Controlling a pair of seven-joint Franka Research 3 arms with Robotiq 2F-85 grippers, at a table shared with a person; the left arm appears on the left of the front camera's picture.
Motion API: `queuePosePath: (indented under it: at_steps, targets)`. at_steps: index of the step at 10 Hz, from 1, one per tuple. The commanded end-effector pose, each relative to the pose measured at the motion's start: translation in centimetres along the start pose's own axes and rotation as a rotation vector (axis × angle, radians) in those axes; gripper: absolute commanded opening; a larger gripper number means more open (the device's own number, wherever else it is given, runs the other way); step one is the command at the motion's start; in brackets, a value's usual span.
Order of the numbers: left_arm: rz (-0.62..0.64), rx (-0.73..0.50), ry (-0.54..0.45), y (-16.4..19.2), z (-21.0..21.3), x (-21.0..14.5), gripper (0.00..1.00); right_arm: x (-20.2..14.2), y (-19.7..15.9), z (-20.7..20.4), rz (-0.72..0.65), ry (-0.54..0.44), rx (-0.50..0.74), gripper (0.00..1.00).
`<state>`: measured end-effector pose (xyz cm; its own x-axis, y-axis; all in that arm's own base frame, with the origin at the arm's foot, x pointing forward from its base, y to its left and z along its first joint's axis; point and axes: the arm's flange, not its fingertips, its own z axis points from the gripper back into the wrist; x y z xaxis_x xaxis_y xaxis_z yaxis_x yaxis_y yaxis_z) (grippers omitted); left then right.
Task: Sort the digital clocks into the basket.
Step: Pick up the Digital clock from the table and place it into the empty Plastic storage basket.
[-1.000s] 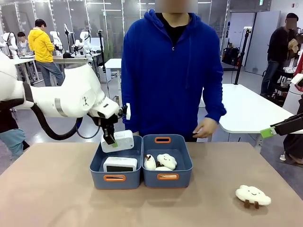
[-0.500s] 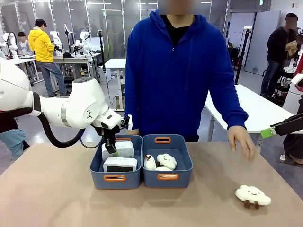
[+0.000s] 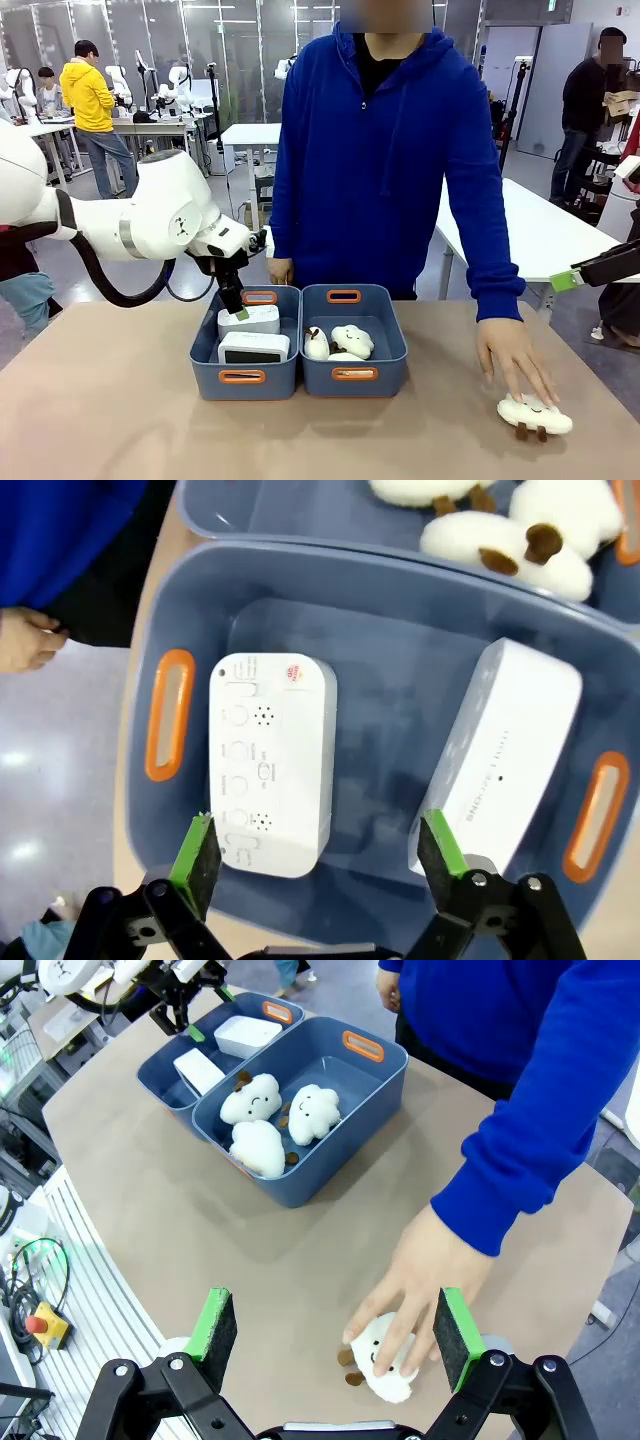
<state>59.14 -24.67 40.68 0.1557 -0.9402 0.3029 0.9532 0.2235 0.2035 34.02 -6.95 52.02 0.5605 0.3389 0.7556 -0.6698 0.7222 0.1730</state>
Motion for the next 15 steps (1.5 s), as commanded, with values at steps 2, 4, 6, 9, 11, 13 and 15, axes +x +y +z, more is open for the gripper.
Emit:
queuePosePath:
  at_steps: [2, 4, 6, 9, 11, 13, 15]
  targets:
    - [0.111, -0.128, -0.135, -1.5, 2.2, -2.8, 1.00, -0.1, 0.1, -0.1, -0.005, 0.007, -0.013, 1.00]
    - [0.140, -0.140, -0.169, -2.4, 2.0, -2.9, 1.00, -0.1, 0.1, -0.1, -0.005, 0.007, -0.013, 1.00]
    - [0.202, -0.171, -0.200, -2.9, 2.3, -3.6, 1.00, -0.1, 0.1, -0.1, -0.005, 0.007, -0.013, 1.00]
    - [0.329, -0.372, -0.420, -3.5, 6.7, -6.6, 1.00, -0.1, 0.1, -0.1, -0.005, 0.007, -0.013, 1.00]
    - [0.443, -0.521, -0.649, -3.5, 12.5, -12.9, 1.00, -0.1, 0.1, -0.1, -0.005, 0.007, -0.013, 1.00]
    - [0.562, -0.594, -0.824, -3.0, 17.2, -19.1, 1.00, -0.1, 0.1, -0.1, -0.005, 0.007, -0.013, 1.00]
    - [0.671, -0.565, -0.915, -3.5, 19.4, -24.7, 1.00, -0.1, 0.1, -0.1, -0.005, 0.007, -0.013, 1.00]
